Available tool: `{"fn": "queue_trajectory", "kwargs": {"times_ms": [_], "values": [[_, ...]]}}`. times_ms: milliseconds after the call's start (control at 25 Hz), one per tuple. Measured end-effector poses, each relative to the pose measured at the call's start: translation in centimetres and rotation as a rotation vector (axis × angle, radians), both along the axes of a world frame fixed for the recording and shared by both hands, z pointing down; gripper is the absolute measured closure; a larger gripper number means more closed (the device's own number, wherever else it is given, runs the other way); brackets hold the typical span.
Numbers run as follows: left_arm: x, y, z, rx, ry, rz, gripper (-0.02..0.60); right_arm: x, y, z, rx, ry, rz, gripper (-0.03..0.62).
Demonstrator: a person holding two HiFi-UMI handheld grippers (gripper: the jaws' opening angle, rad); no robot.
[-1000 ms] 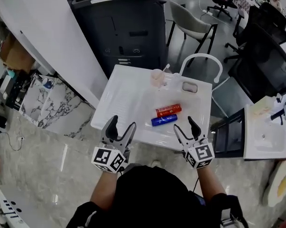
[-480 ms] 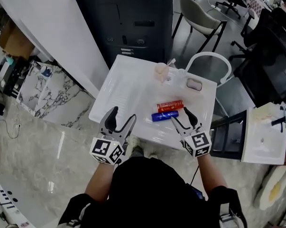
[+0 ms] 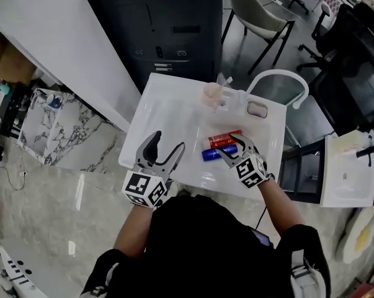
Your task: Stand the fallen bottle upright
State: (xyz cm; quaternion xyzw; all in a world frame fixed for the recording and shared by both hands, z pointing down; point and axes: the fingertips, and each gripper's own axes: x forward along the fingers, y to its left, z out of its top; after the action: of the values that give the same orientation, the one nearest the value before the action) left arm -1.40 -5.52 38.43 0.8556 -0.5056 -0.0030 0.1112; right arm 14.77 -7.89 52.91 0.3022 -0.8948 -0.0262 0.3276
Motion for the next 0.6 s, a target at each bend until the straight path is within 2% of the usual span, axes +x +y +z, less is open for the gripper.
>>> {"fn": "queue_trajectory", "kwargs": {"times_ms": [400,600], "values": [[-3.6,-1.2,3.0,-0.088,-0.012,-0.013,0.245,-1.1,-2.2,9.6,-0.151,0.255,-0.15,0.334],[-5.2,-1.4,4.5,-0.13,-0.009,-0.013,0.245,-0.7,-3.2,14.1,-0.17,0.439,-0.252,0.333]]}}
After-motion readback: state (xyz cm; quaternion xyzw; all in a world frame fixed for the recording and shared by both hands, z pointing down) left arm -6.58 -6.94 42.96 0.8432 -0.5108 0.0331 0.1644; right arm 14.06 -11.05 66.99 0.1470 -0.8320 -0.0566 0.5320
